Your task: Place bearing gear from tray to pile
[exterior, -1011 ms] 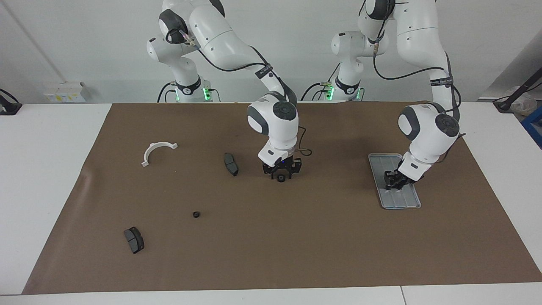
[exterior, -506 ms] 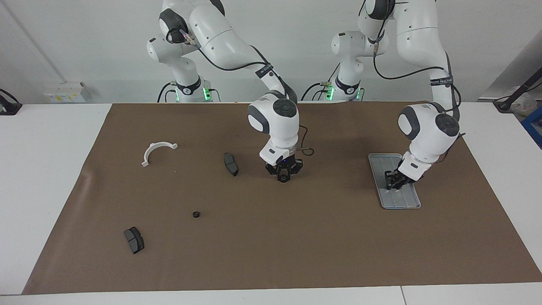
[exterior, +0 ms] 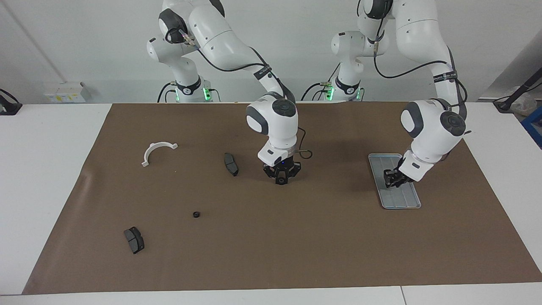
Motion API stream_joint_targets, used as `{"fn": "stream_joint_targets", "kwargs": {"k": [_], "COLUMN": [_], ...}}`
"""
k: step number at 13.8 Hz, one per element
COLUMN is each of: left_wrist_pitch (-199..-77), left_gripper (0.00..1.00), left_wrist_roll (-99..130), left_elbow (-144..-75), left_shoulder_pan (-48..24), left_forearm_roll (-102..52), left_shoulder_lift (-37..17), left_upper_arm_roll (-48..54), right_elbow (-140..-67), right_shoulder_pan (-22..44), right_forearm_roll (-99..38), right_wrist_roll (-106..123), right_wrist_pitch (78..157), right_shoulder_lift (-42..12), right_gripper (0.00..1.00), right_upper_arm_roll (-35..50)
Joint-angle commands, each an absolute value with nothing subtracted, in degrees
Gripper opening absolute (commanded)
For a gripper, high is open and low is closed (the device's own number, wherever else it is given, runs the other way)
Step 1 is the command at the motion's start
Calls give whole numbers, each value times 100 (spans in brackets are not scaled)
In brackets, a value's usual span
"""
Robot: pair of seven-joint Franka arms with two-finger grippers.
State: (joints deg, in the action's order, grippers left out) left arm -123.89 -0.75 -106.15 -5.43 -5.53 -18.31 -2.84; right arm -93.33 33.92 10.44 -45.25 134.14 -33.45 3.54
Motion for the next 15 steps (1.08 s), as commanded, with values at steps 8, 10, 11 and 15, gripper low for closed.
{"fn": "stream_joint_targets", "kwargs": {"k": [8,10,11,15], "left_wrist_pitch": [-11671,-11707,-11751,-12373], "left_gripper": [15,15,15,16], "left_wrist_roll": [3846,4348,4594,5377], "left_elbow": [-9871,-9756,-9704,-9580], "left_shoulder_pan": [-2529,-2828,-3013,-3515], "left_forearm_roll": [-158,-341,-473,-501], "left_shoulder_lift": [-2021,-2100,-2170,-2443], "left_upper_arm_roll": [-317,-316,-334,-317], "right_elbow": [-10159,-10274,-10335,-11230], "right_shoulder_pan": [2067,1899,1829,1565], "right_forearm_roll": [1047,696,573,283], "right_wrist_roll": [-3781,-3254,-3078,-2278], "right_wrist_pitch": [13088,12798,12649,12612], "right_shoulder_lift": [-2154,-2048,-2004,-1644], "right_gripper": [0,0,0,0], "right_upper_arm_roll": [264,264,255,264]}}
